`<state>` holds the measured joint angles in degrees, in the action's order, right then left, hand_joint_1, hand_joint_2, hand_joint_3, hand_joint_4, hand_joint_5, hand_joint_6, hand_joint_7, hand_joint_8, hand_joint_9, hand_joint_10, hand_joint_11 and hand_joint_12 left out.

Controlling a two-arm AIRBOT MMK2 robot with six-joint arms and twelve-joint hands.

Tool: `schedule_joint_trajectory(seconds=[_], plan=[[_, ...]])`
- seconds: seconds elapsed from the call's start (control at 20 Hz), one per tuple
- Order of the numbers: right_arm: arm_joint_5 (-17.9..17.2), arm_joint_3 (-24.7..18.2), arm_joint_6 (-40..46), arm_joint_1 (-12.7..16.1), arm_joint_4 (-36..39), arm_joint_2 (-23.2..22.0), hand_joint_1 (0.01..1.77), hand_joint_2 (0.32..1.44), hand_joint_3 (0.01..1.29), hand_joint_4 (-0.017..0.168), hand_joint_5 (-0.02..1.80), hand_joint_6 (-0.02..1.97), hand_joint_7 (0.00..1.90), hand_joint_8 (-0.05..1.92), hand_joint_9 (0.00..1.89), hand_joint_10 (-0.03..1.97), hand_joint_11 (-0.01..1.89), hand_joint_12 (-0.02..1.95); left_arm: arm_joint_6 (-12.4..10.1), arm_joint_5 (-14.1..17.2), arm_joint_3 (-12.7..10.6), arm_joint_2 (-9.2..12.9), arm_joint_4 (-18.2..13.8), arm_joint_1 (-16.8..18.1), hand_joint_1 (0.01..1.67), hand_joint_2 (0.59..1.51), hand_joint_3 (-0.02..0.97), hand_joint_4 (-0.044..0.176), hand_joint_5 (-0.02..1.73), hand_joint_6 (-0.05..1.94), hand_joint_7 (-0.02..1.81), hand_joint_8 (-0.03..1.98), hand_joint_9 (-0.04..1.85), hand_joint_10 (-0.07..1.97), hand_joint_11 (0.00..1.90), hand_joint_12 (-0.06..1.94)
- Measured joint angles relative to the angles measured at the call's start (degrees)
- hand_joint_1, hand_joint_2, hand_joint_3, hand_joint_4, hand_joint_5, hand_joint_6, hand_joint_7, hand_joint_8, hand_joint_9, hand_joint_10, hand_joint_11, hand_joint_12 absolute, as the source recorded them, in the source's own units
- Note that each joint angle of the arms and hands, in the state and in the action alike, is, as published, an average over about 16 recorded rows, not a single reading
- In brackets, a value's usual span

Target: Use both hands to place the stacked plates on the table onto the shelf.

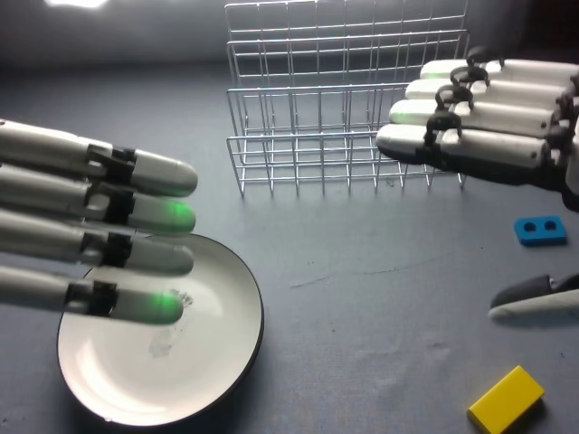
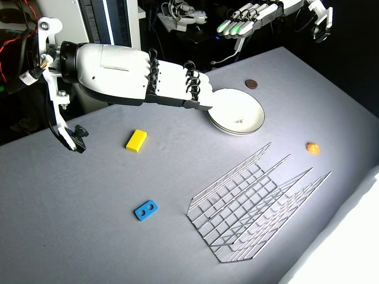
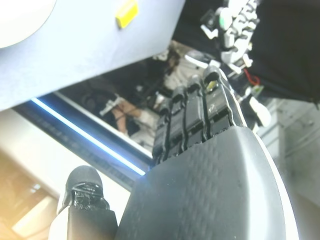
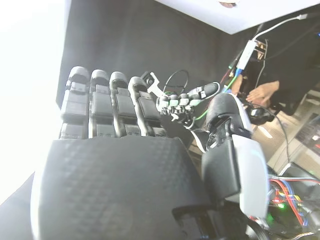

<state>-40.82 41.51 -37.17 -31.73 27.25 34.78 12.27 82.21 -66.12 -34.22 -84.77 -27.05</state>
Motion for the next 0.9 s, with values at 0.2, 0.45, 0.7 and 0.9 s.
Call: schedule_joint_trajectory(seconds=[0.2,0.45,0.7,0.9], plan=[[2.8,0.0,2.9,2.1,1.7,0.1,0.51,1.14,0.01,-0.001,0.02,0.02,0.02,0.01,0.02,0.0,0.02,-0.01,-0.9,0.8,0.2,0.0,-1.0,0.8,0.01,1.117,0.003,0.0,0.06,0.01,0.09,0.01,0.05,0.01,0.02,0.02],[7.0,-0.2,6.8,4.9,4.1,0.3,0.73,1.12,0.01,-0.001,0.02,0.02,0.02,0.01,0.02,0.0,0.02,-0.01,-3.1,1.6,0.5,0.1,-4.5,3.4,0.01,1.119,0.004,0.0,0.06,0.01,0.08,0.01,0.04,0.01,0.02,0.01],[9.4,-0.7,8.3,6.7,5.7,0.4,0.8,1.14,0.01,-0.001,0.02,0.02,0.02,0.01,0.02,0.0,0.02,-0.01,-4.7,1.2,0.8,0.1,-7.2,4.7,0.01,1.122,0.006,0.0,0.06,0.01,0.08,0.01,0.03,0.01,0.02,0.01],[10.7,-1.2,9.0,7.7,6.7,0.5,0.78,1.14,0.01,-0.001,0.02,0.02,0.02,0.01,0.02,0.0,0.02,-0.01,-4.9,0.4,1.1,0.1,-8.2,3.2,0.02,1.124,0.008,0.0,0.05,0.01,0.06,0.01,0.02,0.01,0.02,0.01]])
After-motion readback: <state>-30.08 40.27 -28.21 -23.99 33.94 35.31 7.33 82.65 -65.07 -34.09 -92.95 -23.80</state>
